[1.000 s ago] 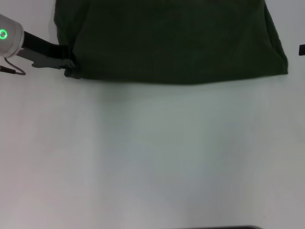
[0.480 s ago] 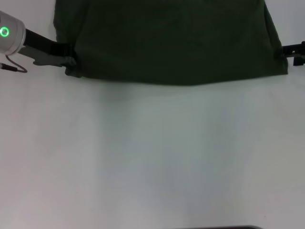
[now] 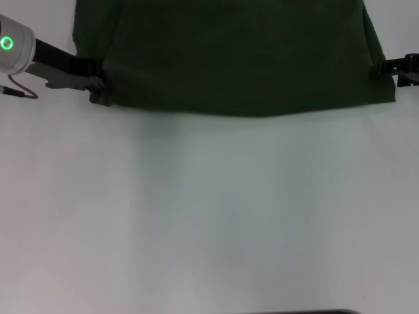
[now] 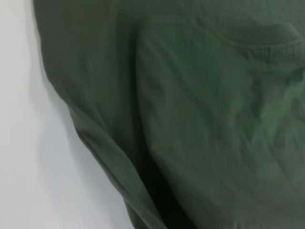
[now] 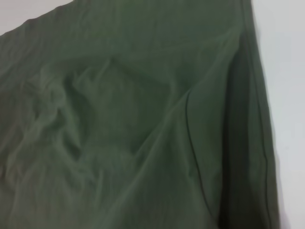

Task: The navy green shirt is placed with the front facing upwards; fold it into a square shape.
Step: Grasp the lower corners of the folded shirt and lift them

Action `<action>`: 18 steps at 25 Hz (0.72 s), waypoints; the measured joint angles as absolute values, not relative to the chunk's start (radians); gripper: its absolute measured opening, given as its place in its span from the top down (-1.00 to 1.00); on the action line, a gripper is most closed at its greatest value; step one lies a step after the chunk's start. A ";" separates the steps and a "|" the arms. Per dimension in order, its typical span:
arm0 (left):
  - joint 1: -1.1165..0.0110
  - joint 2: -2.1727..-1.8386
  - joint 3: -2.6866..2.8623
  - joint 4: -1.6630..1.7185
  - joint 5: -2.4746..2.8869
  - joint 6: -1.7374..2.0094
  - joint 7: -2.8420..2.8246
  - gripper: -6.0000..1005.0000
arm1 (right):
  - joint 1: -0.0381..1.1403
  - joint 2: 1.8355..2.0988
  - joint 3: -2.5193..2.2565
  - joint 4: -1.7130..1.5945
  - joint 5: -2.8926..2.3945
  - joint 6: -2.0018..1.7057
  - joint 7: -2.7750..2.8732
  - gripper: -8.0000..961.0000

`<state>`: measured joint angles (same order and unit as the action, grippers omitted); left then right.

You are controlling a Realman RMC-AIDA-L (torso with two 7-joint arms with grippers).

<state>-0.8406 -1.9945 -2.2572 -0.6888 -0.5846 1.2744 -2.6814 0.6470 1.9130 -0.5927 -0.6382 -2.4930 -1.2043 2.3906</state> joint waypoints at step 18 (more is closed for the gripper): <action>-0.840 -1.996 -2.258 -0.691 -0.591 1.268 -2.681 0.92 | 0.673 1.942 -0.697 -0.607 -2.497 -1.136 2.395 -0.64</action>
<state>-0.8401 -1.9956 -2.2581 -0.6907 -0.5908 1.2676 -2.6815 0.6729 1.9421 -0.6970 -0.6071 -2.4970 -1.1362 2.3947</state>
